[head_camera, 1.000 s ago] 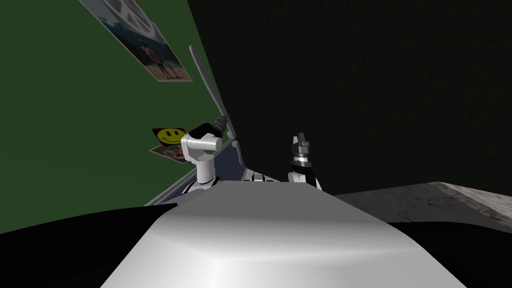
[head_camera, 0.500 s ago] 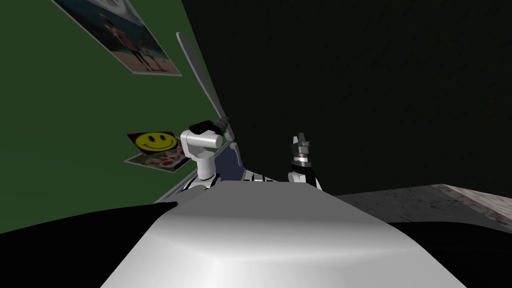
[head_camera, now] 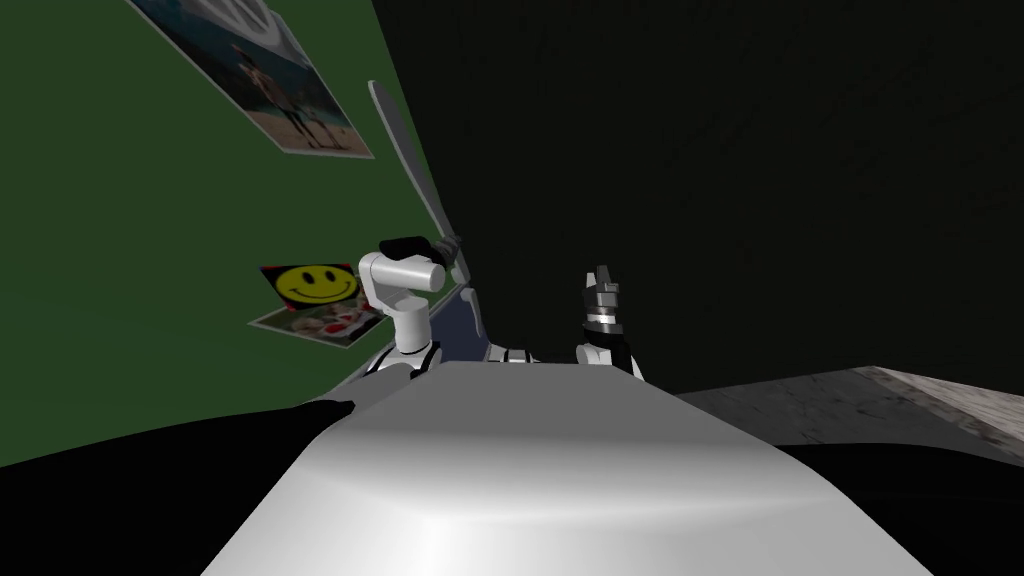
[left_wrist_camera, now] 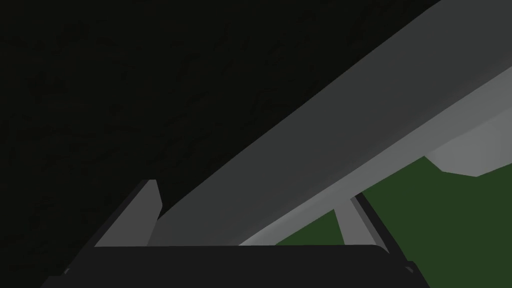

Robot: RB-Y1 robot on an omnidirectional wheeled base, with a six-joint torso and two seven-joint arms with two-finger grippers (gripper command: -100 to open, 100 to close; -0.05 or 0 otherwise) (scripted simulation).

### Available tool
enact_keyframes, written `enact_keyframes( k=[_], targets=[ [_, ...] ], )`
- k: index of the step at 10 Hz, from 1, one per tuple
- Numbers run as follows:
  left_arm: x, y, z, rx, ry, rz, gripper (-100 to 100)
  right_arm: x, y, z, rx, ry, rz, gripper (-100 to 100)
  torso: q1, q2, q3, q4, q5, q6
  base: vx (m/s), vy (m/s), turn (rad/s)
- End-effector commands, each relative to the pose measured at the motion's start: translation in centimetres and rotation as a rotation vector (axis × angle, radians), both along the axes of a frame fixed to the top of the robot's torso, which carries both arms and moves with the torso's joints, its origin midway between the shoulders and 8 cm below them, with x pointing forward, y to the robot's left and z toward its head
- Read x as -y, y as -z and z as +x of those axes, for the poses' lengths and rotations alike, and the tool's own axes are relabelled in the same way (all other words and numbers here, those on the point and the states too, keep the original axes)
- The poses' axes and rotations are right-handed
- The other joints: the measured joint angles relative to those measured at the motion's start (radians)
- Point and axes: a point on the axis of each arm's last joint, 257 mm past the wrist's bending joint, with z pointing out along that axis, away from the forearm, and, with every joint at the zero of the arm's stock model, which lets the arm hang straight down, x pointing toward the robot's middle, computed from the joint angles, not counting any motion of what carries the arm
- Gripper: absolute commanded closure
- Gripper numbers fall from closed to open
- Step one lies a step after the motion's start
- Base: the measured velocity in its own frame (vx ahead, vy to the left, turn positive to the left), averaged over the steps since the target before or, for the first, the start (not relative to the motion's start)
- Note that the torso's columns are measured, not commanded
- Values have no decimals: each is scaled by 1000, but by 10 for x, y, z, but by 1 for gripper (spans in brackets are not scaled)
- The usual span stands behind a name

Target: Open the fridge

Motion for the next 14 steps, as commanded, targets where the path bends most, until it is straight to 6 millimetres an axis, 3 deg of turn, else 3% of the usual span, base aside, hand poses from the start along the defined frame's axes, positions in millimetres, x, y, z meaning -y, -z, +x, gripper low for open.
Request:
enact_keyframes(
  k=[1,14],
  targets=[
    [1,2,-1,-19,-1,-3,-100,0,0,0,0,0,0,0,-1,-4,-3,-1,-1,3,-22,3,37],
    [-75,2,52,-20,-129,17,-100,0,0,0,0,0,0,0,1,-2,-1,-1,1,3,-62,-14,-86]
  ],
)
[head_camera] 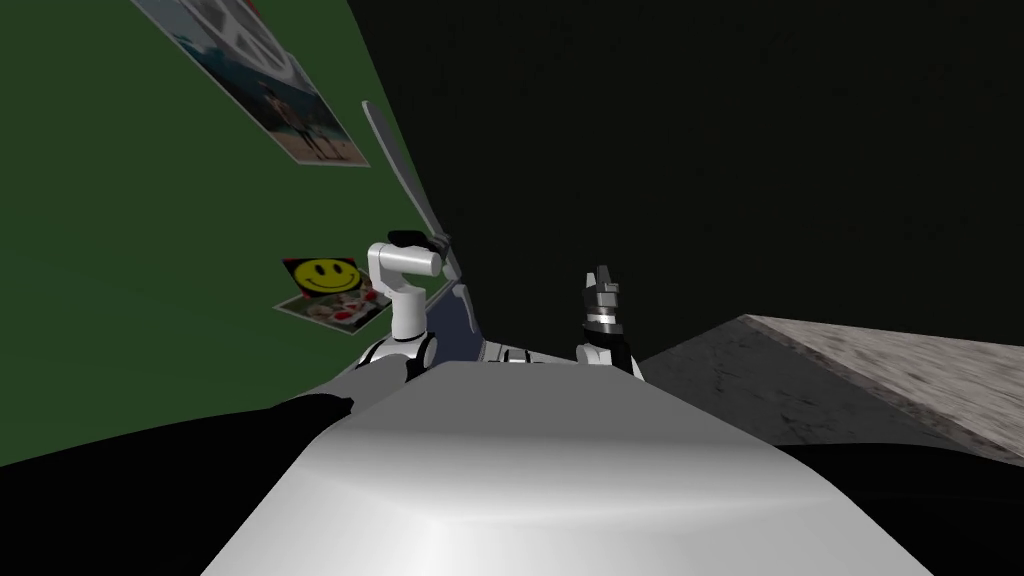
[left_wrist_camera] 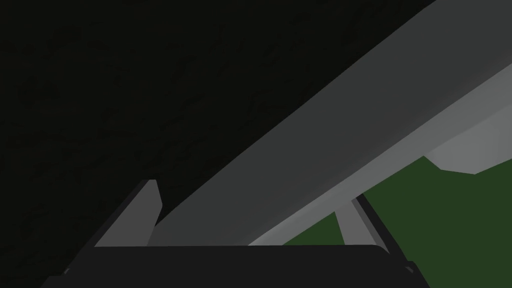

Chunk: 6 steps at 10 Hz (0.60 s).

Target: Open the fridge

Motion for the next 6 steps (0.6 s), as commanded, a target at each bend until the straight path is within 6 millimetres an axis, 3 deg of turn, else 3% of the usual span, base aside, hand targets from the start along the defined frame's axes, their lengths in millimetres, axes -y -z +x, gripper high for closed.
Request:
enact_keyframes(
  k=[1,2,3,6],
  targets=[
    [-16,-5,10,18,-23,8,-100,0,0,0,0,0,0,0,0,0,0,0,0,-1,-38,-13,-76],
    [-9,2,6,0,-15,1,-100,0,0,0,0,0,0,0,1,-1,-1,-1,1,0,-62,-11,22],
    [2,-5,0,17,5,5,100,0,0,0,0,0,0,0,0,3,3,-2,2,-3,33,39,145],
    [29,-6,-16,17,48,-2,100,0,0,0,0,0,0,0,-1,4,3,2,1,-2,110,15,142]
  ],
)
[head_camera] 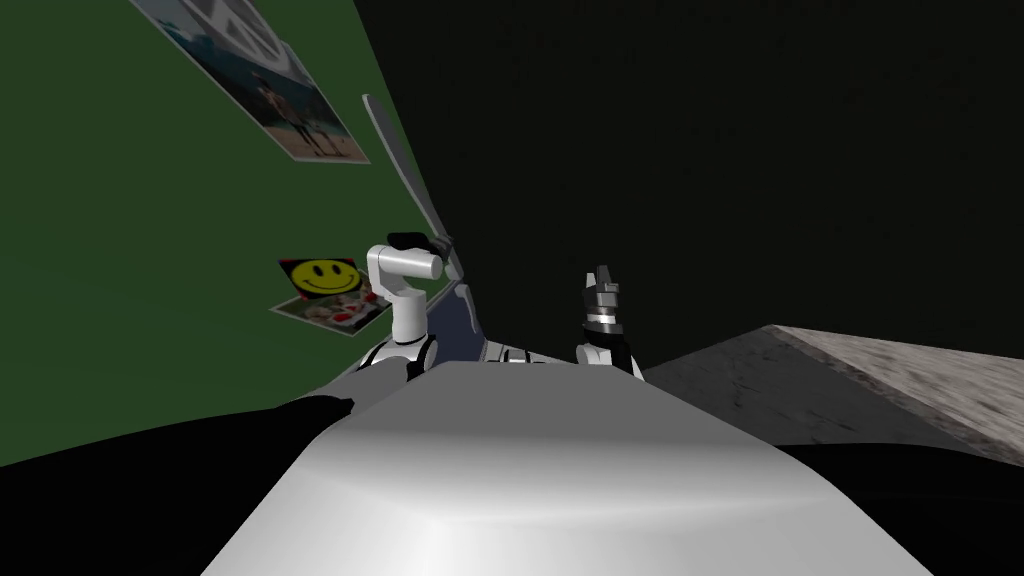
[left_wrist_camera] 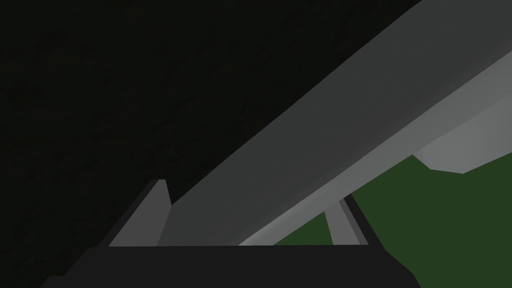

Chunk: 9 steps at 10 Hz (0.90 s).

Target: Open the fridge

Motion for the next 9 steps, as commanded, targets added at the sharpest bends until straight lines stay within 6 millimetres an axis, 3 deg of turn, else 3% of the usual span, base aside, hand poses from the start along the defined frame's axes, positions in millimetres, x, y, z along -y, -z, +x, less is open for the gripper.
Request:
enact_keyframes(
  k=[1,5,6,7,9],
  targets=[
    [23,-6,-13,14,34,-10,100,0,0,0,0,0,0,0,1,0,0,0,0,1,75,41,123],
    [55,-6,-38,12,90,-22,100,0,0,0,0,0,0,0,-2,5,5,-1,2,-1,78,14,130],
    [50,-7,-35,14,85,-11,100,0,0,0,0,0,0,0,-1,7,6,-1,2,-2,1,0,56],
    [74,-12,-42,18,142,-15,100,0,0,0,0,0,0,0,-1,10,7,-1,2,-3,-193,-79,-84],
    [95,-16,-49,19,194,-18,100,0,0,0,1,-1,1,0,-11,29,24,0,2,0,-281,-174,-147]
  ],
)
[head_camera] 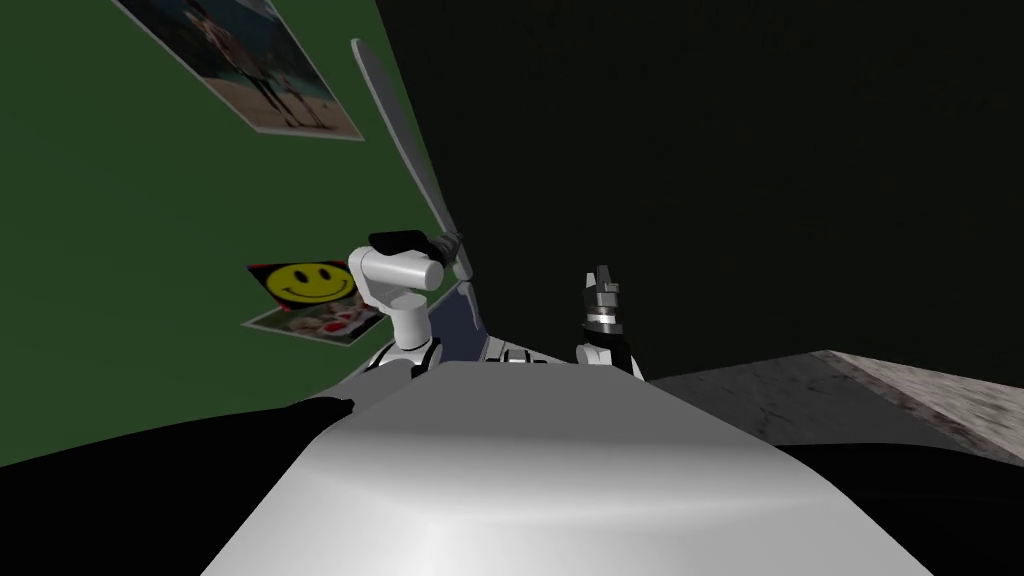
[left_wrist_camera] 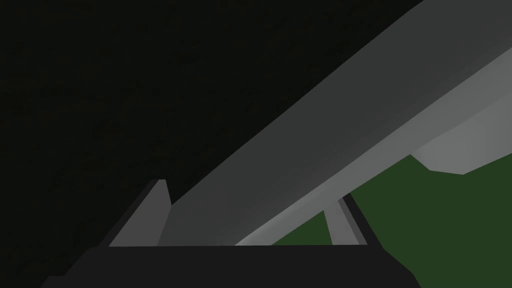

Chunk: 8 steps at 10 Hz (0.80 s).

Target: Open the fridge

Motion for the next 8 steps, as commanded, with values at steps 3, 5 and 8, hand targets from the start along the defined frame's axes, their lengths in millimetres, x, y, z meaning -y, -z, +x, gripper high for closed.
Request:
enact_keyframes(
  k=[3,5,8],
  targets=[
    [56,5,-18,-29,136,-11,100,0,0,0,0,0,0,0,3,-6,-7,4,-3,-6,-190,-148,-123],
    [76,2,-27,-27,189,-9,100,0,0,0,0,0,0,0,-1,-5,-7,5,-5,-6,-198,-125,-97],
    [90,-3,-27,-13,236,10,100,0,0,0,0,0,0,0,-1,-5,-7,8,-7,-8,-156,-78,-51]
  ],
)
